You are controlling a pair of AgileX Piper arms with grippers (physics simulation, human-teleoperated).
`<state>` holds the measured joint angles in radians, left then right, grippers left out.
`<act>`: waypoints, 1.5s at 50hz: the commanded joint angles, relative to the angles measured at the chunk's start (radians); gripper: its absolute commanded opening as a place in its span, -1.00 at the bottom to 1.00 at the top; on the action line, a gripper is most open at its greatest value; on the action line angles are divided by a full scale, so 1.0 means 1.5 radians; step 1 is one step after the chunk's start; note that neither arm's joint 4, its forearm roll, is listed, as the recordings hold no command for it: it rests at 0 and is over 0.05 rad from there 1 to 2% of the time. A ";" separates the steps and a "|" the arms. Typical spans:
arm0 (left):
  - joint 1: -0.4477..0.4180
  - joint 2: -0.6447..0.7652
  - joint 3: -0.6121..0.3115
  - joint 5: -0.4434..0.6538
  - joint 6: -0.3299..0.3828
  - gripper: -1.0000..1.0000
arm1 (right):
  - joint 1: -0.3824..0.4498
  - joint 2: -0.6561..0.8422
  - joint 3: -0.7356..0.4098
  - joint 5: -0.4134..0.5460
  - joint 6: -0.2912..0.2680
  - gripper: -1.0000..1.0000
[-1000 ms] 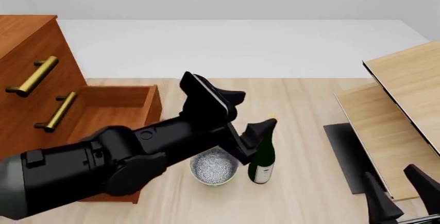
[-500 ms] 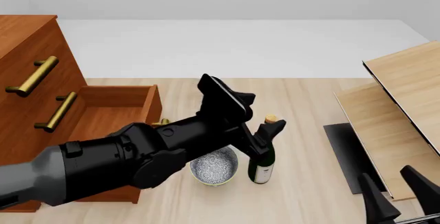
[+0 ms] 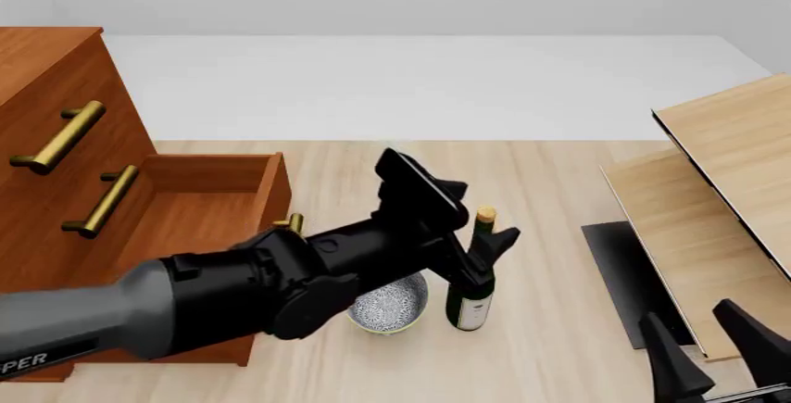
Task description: Put the wine bottle in the bottom drawer of the cabinet.
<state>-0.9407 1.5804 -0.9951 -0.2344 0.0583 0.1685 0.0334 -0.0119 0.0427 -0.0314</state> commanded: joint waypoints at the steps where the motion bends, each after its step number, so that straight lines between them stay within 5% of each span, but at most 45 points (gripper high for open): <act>1: 0.003 0.020 -0.003 -0.010 -0.002 1.00 | 0.001 0.006 0.003 -0.004 0.001 1.00; 70: 0.012 0.089 0.004 -0.064 -0.029 1.00 | 0.000 0.033 0.008 -0.016 -0.001 1.00; 71: 0.011 0.089 0.004 -0.064 -0.029 -1.00 | 0.001 0.032 0.008 -0.014 -0.002 1.00; 75: 0.010 0.088 0.004 -0.064 -0.031 -1.00 | 0.000 0.028 0.008 -0.011 -0.001 1.00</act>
<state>-0.9219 1.7074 -0.9891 -0.3291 0.0222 0.1695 0.0810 -0.0006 0.0203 -0.0333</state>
